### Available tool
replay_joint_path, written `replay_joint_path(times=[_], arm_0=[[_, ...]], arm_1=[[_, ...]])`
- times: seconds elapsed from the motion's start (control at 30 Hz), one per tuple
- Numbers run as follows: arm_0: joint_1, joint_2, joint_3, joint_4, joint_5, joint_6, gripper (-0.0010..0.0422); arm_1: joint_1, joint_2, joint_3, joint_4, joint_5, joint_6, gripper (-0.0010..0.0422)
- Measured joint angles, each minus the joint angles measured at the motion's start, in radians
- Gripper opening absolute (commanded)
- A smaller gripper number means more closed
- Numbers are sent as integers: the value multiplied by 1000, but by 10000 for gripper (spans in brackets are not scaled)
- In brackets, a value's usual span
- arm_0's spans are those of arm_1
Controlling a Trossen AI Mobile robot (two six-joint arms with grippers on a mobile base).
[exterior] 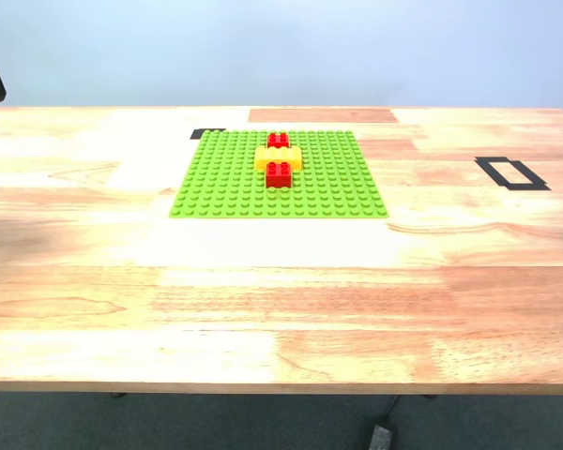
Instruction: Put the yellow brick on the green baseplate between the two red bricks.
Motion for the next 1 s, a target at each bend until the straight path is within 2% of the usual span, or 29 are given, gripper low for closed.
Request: replay_joint_path(times=[1.0], arm_0=[[0,5,17,-46,1,1,0]], arm_1=[[0,16,0,-1,0,0,0]])
